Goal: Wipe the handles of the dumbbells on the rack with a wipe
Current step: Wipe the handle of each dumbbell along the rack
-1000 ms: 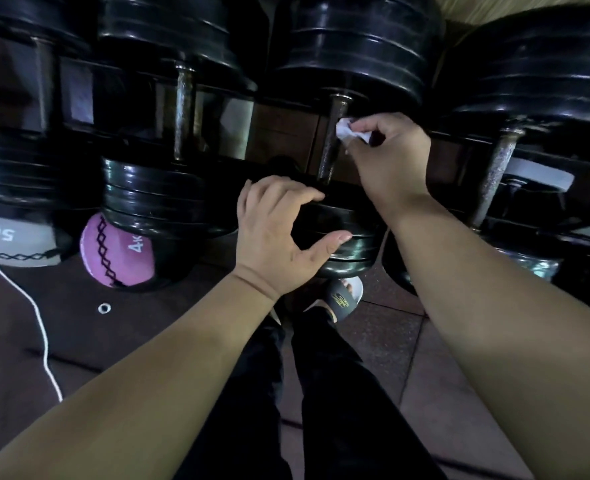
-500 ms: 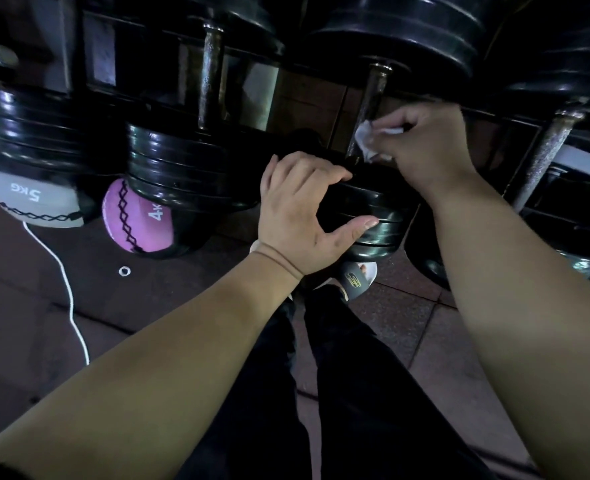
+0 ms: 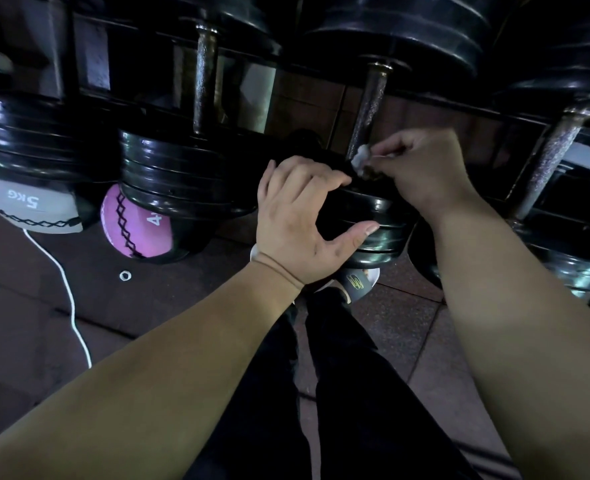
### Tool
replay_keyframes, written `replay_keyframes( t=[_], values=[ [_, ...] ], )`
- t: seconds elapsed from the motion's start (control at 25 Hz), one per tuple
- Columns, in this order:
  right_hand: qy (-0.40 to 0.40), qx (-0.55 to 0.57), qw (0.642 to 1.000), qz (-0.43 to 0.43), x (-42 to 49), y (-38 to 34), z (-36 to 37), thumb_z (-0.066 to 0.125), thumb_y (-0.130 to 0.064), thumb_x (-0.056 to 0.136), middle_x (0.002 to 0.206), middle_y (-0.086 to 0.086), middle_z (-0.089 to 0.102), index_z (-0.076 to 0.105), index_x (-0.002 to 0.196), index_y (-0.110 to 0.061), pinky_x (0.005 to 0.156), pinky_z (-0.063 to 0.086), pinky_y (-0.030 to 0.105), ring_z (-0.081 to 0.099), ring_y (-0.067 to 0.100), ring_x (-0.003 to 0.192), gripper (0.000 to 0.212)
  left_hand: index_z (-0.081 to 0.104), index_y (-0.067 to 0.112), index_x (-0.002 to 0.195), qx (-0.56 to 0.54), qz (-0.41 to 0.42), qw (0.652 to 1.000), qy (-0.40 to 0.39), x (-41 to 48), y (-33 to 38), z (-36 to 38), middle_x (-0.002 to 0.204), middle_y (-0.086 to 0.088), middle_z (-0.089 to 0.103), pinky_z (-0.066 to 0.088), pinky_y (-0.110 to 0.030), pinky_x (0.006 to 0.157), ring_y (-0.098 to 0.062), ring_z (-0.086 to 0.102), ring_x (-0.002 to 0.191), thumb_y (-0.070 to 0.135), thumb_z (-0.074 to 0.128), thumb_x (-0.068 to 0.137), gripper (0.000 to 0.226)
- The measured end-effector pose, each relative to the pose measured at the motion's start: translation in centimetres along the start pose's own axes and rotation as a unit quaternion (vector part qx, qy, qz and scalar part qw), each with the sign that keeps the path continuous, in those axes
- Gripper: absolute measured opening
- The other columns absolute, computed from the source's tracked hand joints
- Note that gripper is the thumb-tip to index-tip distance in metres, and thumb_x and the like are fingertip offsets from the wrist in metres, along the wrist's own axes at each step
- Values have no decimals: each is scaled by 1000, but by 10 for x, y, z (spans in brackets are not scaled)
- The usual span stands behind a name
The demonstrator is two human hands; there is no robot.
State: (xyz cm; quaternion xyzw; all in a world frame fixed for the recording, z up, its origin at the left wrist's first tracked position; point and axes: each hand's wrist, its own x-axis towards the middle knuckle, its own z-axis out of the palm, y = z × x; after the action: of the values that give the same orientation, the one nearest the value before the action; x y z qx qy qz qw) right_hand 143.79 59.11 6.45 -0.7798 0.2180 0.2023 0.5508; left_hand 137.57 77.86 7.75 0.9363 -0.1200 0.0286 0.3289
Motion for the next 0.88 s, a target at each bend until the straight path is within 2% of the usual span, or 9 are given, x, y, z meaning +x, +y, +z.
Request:
replay_keyframes(
  t=[0.12, 0.2, 0.32, 0.44, 0.56, 0.64, 0.72, 0.8, 0.88],
  values=[
    [60, 68, 996, -19, 13, -14, -2, 83, -3, 77, 60, -7, 71, 76, 80, -14, 57, 54, 20, 67, 4, 53, 14, 74, 13, 107, -4, 2, 1000, 6, 0, 0, 0, 107, -1, 70, 39, -64, 107, -30, 62, 116, 64, 71, 79, 58],
    [103, 98, 989, -46, 26, -23, -4, 81, -7, 81, 67, -2, 71, 76, 80, -19, 59, 59, 27, 70, 8, 57, 13, 74, 11, 106, -8, 8, 1000, 8, 0, -1, 1, 106, -2, 70, 42, -64, 104, -31, 63, 114, 63, 72, 79, 58],
    [61, 51, 996, -36, 16, -13, 0, 84, -12, 81, 69, -4, 68, 76, 86, -14, 56, 53, 19, 64, -3, 54, 10, 74, 11, 106, -4, 7, 1000, 9, 0, -2, 1, 106, -2, 70, 43, -64, 103, -31, 63, 113, 63, 72, 80, 58],
    [-3, -40, 999, -24, -1, -3, 0, 87, -9, 76, 70, -8, 69, 77, 86, -16, 62, 50, 15, 61, -8, 54, 16, 74, 12, 106, -5, 7, 1000, 9, 0, 0, 1, 106, -2, 70, 43, -64, 102, -31, 63, 113, 63, 71, 80, 58],
    [82, 46, 995, -41, 23, -19, -6, 86, -12, 75, 70, 1, 73, 76, 80, -20, 59, 58, 25, 72, 9, 58, 13, 74, 11, 105, -7, 8, 1000, 14, 0, 0, 2, 105, -2, 70, 44, -64, 101, -30, 64, 112, 63, 71, 80, 58],
    [119, 72, 989, -50, 35, -24, -5, 85, -16, 75, 70, 2, 74, 76, 75, -24, 61, 61, 30, 73, 14, 61, 12, 74, 11, 105, -7, 12, 1000, 17, 0, -1, 2, 105, -3, 70, 45, -64, 100, -30, 64, 112, 62, 71, 80, 58],
    [98, 45, 993, -40, 28, -17, 0, 87, -15, 74, 70, -1, 73, 76, 74, -23, 59, 55, 24, 68, 6, 59, 14, 73, 11, 106, -3, 9, 1000, 15, 1, -1, 2, 105, -2, 69, 44, -64, 101, -30, 63, 113, 62, 71, 80, 57],
    [35, -24, 999, -27, 10, -3, 4, 88, -12, 74, 70, -5, 70, 79, 81, -16, 59, 45, 9, 60, -10, 54, 12, 74, 12, 106, -2, 9, 1000, 12, 0, -1, 2, 105, -2, 69, 43, -64, 103, -30, 63, 114, 62, 71, 79, 57],
    [17, -56, 998, -31, 6, -2, 2, 88, -12, 74, 73, -5, 70, 81, 88, -14, 58, 39, 2, 55, -16, 52, 16, 74, 12, 106, 4, 12, 1000, 13, -1, 1, 2, 106, -1, 69, 41, -64, 105, -30, 62, 116, 63, 70, 79, 58]
  ],
)
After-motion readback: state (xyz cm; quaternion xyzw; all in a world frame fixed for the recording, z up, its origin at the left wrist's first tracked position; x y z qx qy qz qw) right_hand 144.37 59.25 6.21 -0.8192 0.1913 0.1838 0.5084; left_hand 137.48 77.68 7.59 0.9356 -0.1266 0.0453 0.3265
